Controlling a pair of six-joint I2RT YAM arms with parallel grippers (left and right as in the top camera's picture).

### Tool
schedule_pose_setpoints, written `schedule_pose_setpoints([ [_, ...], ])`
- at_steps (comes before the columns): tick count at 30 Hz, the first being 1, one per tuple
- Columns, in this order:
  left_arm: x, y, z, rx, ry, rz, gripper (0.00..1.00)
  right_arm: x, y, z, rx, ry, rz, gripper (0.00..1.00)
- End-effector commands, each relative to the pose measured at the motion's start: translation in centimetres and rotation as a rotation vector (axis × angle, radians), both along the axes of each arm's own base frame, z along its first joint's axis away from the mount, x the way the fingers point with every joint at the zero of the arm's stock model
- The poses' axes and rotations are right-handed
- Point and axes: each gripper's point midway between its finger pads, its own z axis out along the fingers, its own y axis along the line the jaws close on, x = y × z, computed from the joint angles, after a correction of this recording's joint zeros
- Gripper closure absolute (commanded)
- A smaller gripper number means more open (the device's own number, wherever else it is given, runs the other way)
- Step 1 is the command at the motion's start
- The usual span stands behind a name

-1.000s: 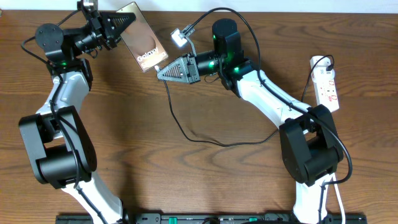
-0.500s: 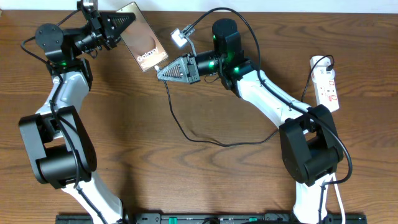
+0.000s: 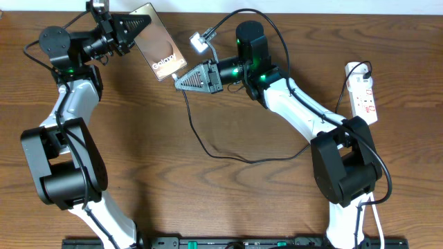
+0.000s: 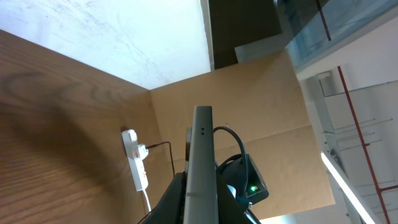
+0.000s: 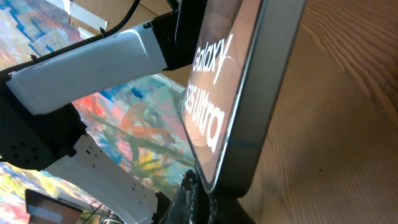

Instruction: Plug charger to phone and switch on socket

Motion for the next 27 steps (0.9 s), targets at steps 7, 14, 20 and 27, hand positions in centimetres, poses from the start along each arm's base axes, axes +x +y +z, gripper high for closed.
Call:
schedule_pose_setpoints([
  [7,-0.44,-0.45,0.77,0.035,-0.068,-0.025,0.93,0.03,0.22,0.44,0.006,-0.007,0.0,0.99],
  [14,-0.17,-0.27,0.9,0.017,-0.047,-0.009,0.93,0.04,0.23,0.44,0.006,-0.008,0.0,0.99],
  [20,-0.1,-0.21,0.94,0.004,-0.024,-0.006,0.93,0.04,0.23,0.44,0.005,-0.007,0.0,0.99],
  [27,-0.15,-0.24,0.91,0.006,-0.024,-0.009,0.93,0.08,0.22,0.43,0.005,-0.007,-0.002,0.99],
])
